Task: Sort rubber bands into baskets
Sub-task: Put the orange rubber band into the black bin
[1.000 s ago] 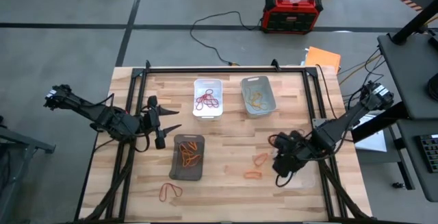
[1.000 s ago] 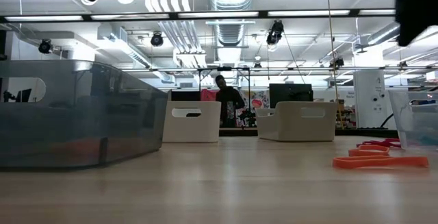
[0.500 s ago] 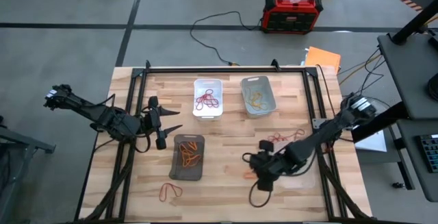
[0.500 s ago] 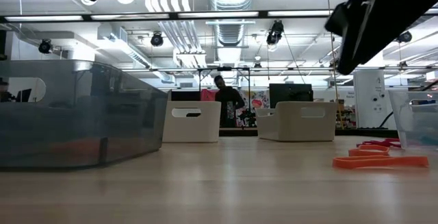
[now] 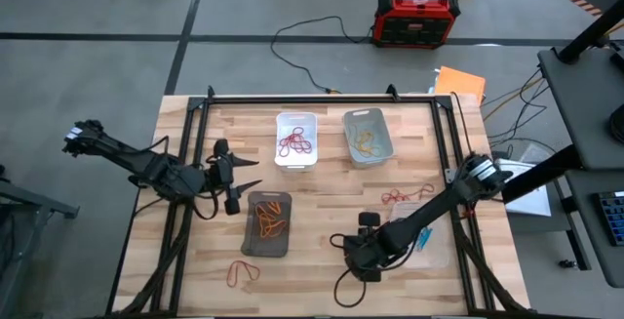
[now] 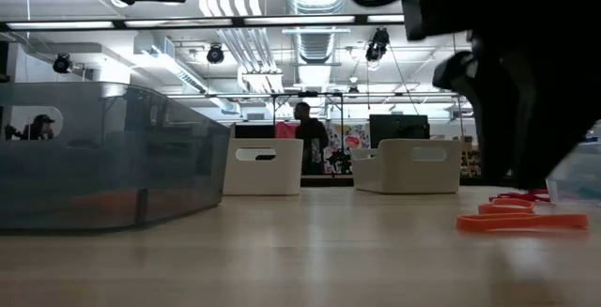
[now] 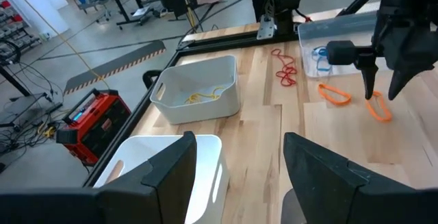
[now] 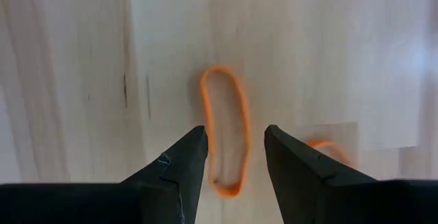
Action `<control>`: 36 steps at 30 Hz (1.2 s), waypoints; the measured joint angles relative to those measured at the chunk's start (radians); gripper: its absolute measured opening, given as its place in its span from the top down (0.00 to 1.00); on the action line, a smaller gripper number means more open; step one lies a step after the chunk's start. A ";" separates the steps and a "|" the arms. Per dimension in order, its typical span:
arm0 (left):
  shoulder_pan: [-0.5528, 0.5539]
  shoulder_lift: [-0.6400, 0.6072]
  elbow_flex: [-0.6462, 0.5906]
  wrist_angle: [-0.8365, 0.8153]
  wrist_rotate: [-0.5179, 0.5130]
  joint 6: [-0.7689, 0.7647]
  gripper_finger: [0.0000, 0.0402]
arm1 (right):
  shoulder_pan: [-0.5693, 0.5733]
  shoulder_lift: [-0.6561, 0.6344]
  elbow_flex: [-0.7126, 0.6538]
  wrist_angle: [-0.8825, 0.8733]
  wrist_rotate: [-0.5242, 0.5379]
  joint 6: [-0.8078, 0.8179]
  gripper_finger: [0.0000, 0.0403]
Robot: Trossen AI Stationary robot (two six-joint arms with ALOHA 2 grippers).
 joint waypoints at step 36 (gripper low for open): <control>0.000 0.061 0.000 0.012 0.002 -0.041 0.49 | -0.029 0.087 0.004 0.026 -0.095 -0.064 0.97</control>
